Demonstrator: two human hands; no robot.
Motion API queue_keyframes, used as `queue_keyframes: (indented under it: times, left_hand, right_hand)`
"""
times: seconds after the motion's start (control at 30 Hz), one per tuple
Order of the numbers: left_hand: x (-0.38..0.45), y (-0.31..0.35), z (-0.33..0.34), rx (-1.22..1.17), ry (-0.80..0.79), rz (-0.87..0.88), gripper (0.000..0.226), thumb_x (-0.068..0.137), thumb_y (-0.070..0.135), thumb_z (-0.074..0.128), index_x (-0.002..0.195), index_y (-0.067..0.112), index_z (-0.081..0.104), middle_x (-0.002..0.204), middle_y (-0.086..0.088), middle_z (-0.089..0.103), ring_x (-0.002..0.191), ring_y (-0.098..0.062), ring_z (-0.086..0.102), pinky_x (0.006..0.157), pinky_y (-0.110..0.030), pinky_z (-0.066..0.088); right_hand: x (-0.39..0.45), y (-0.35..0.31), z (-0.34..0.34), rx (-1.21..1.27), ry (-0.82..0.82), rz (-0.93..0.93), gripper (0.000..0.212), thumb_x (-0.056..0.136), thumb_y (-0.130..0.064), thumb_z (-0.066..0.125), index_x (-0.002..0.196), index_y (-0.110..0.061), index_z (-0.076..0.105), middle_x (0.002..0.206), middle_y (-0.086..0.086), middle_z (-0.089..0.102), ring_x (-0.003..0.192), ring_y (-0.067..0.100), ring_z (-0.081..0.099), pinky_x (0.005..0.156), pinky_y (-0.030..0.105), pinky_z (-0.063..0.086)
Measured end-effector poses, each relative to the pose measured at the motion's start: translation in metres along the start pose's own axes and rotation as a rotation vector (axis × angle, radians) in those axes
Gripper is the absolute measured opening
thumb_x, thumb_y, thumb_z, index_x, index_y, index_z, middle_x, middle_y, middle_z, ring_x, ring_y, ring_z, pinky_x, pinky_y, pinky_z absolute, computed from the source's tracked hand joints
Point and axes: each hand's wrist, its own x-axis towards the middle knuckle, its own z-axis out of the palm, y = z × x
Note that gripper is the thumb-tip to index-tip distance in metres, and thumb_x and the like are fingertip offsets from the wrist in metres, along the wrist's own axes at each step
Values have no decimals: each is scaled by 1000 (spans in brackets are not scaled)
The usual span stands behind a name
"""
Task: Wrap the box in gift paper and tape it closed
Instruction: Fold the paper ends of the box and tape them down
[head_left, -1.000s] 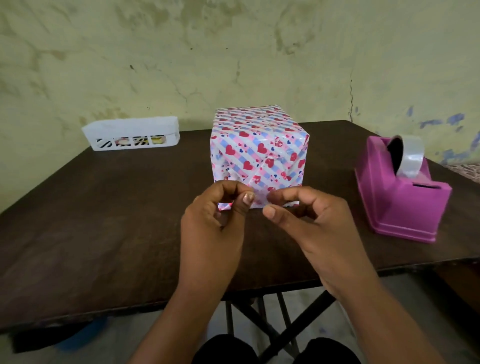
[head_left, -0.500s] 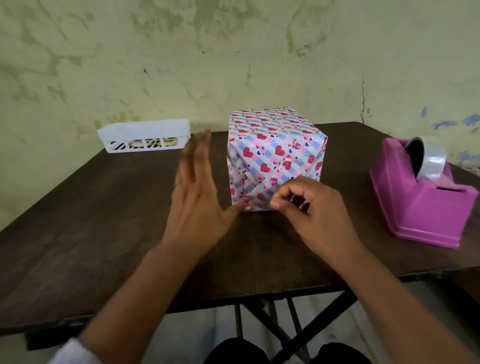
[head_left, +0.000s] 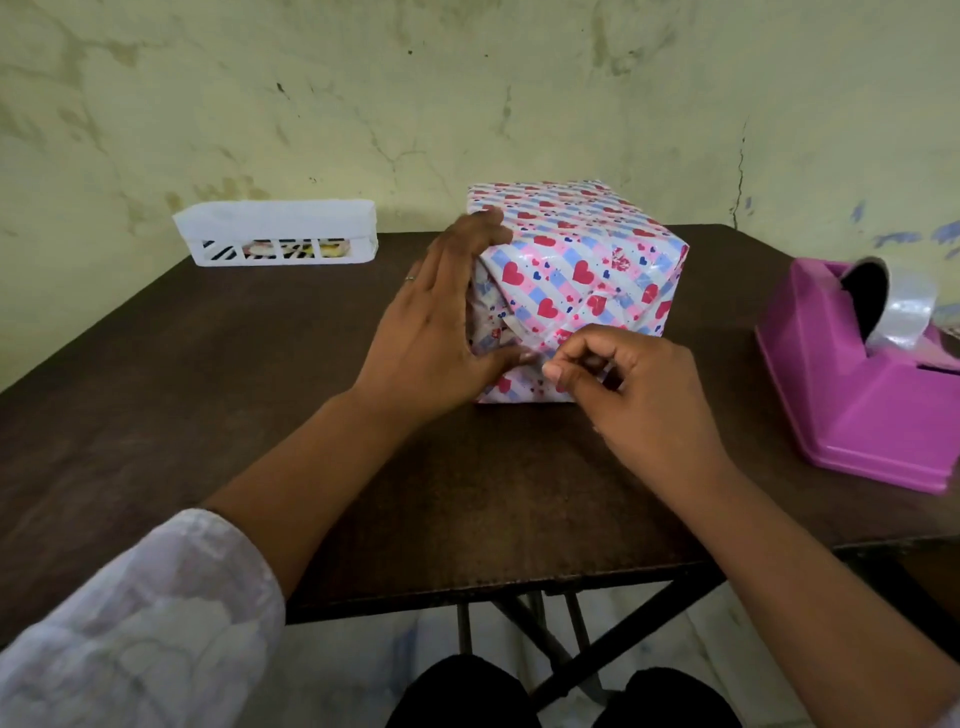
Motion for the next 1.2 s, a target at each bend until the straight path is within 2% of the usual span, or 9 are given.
queue_keyframes:
  times: [0.23, 0.33, 0.47, 0.7, 0.77, 0.87, 1.0, 1.13, 1.2]
  left_hand:
    - [-1, -2, 2, 0, 31, 1, 84, 72, 48, 75, 136, 13, 32, 143, -8, 40, 132, -19, 37, 108, -34, 35]
    - [-2, -2, 0, 9, 28, 8, 85, 73, 47, 75, 136, 7, 35, 143, -9, 41, 132, -18, 36, 108, -29, 32]
    - [-1, -2, 0, 19, 21, 14, 85, 72, 50, 71, 136, 8, 33, 142, -8, 41, 129, -13, 35, 106, -24, 30]
    - [-3, -4, -7, -28, -29, 58, 80, 74, 40, 69, 136, 9, 29, 141, -8, 38, 130, -13, 35, 106, -34, 38]
    - [-3, -3, -7, -18, -28, 58, 81, 74, 43, 68, 136, 8, 30, 140, -8, 39, 128, -9, 35, 106, -30, 36]
    - [-2, 1, -2, 69, 8, -12, 84, 73, 48, 74, 135, 9, 33, 139, -10, 42, 127, -18, 41, 102, -27, 31]
    - [-3, 6, 1, 72, 50, -32, 78, 74, 40, 76, 133, 10, 36, 137, -11, 45, 124, -26, 47, 98, -27, 33]
    - [-4, 5, 1, 79, 74, -10, 69, 76, 32, 74, 128, 22, 29, 136, -8, 46, 122, -24, 49, 95, -27, 37]
    - [-5, 5, 1, 73, 80, -13, 67, 77, 30, 71, 130, 20, 31, 136, -6, 44, 121, -22, 48, 94, -25, 38]
  right_hand:
    - [7, -6, 5, -85, 87, 71, 10, 81, -34, 69, 80, -25, 69, 73, -12, 65, 68, 2, 59, 64, 22, 49]
    - [7, -6, 10, -112, 127, 84, 11, 82, -33, 69, 78, -23, 70, 71, -11, 65, 66, 3, 59, 62, 22, 49]
    - [10, -8, 15, -145, 163, 112, 12, 83, -34, 68, 78, -23, 69, 71, -12, 64, 64, 2, 59, 60, 19, 47]
    - [11, -13, 19, -306, 194, 125, 23, 86, -41, 62, 75, -20, 65, 68, -8, 60, 61, 5, 55, 54, 20, 42]
    - [11, -15, 18, -358, 183, 128, 26, 87, -43, 61, 72, -22, 62, 66, -8, 57, 60, 5, 53, 51, 19, 38]
    - [12, -14, 13, -464, 130, 174, 40, 86, -52, 55, 59, -23, 52, 56, -6, 49, 52, 6, 47, 46, 21, 29]
    - [18, -5, 6, -534, 115, 256, 46, 83, -60, 54, 59, -21, 52, 57, -2, 49, 50, 10, 47, 45, 21, 25]
    - [17, 2, -2, -542, 129, 314, 45, 87, -54, 54, 58, -20, 51, 58, -1, 51, 52, 11, 50, 45, 22, 29]
    - [13, 5, -8, -533, 138, 340, 43, 90, -45, 55, 57, -18, 52, 57, 0, 52, 52, 13, 51, 45, 22, 32]
